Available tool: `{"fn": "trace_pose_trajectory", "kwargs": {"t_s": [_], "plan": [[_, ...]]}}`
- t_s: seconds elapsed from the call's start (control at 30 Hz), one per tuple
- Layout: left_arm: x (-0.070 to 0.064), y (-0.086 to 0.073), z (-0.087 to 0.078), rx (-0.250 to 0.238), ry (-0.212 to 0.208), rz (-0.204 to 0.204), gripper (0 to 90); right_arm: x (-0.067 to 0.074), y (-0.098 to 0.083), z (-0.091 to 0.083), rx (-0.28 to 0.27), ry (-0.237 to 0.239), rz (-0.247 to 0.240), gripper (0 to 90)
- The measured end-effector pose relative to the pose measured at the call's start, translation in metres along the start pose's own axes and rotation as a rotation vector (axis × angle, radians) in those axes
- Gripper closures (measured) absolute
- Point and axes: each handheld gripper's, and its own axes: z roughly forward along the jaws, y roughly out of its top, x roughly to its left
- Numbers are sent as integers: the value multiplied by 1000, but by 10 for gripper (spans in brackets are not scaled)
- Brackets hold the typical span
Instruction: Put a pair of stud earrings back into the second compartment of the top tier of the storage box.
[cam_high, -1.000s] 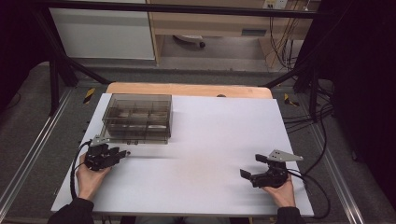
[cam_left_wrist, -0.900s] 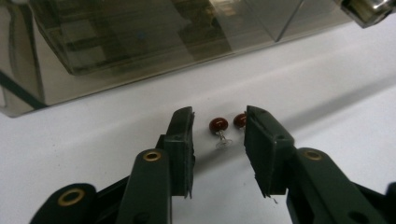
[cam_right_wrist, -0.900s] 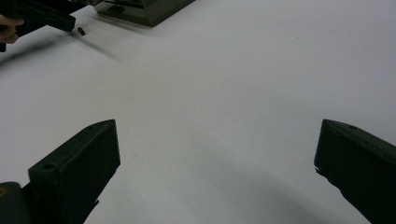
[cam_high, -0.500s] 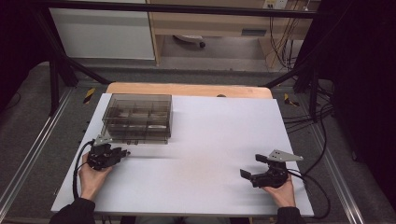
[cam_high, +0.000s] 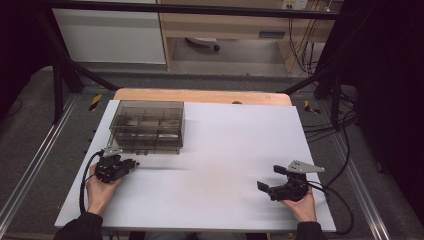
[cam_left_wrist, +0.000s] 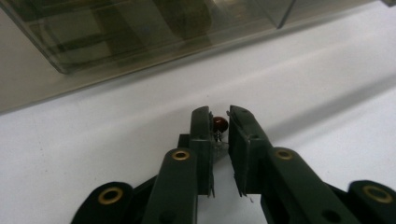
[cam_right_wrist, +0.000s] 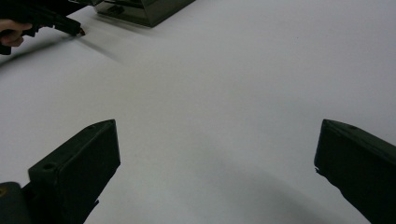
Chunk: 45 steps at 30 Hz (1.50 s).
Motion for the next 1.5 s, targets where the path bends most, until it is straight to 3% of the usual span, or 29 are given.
{"fn": "trace_pose_trajectory", "kwargs": {"t_s": [0.83,1.5], "plan": [[-4,2,-11,-13,-8,8,823,0,0,0,2,1,2,7],[-10,-5,-40,-39,-51,11,826,0,0,1,10,-3,0,7]]}}
